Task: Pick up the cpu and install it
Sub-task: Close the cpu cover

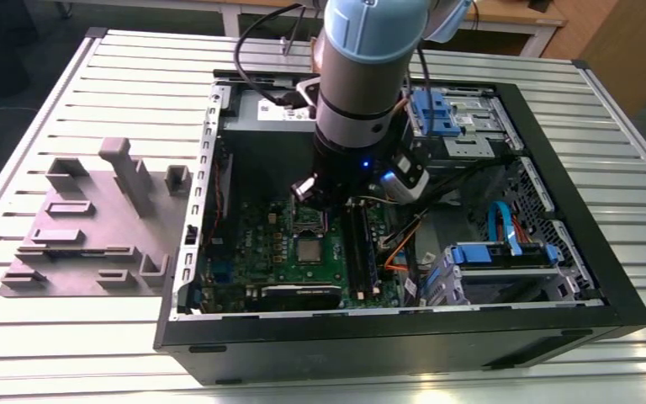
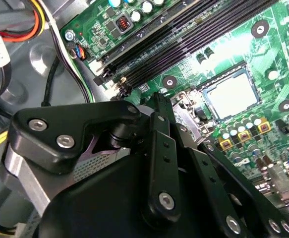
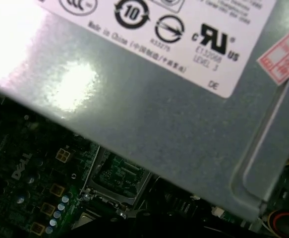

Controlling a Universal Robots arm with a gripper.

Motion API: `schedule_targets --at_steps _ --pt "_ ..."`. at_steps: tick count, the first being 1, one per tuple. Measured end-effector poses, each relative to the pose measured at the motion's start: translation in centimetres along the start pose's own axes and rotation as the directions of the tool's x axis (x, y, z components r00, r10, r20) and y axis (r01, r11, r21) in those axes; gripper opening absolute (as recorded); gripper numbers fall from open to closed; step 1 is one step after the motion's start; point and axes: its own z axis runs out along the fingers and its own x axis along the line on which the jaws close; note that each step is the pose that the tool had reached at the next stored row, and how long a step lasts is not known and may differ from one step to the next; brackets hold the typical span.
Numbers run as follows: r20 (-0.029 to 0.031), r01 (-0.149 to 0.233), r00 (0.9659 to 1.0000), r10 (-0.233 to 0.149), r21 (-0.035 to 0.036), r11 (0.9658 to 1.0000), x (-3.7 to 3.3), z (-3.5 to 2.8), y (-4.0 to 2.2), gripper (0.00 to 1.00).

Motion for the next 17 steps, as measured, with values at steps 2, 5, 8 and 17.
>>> schedule_targets --at_steps 2,5,8,17 --pt "-0.0008 0.017 0.9999 -0.017 -0.0003 0.9999 0.0 0.0 0.0 0.1" --pt "-0.0008 0.019 0.9998 -0.019 -0.0005 0.9998 0.0 0.01 0.0 0.1" --pt "-0.0008 0.019 0.9998 -0.019 -0.0005 0.9998 0.0 0.01 0.0 0.1" --pt "-0.0008 0.02 0.9998 -0.02 -0.0005 0.9998 0.0 0.01 0.0 0.1"
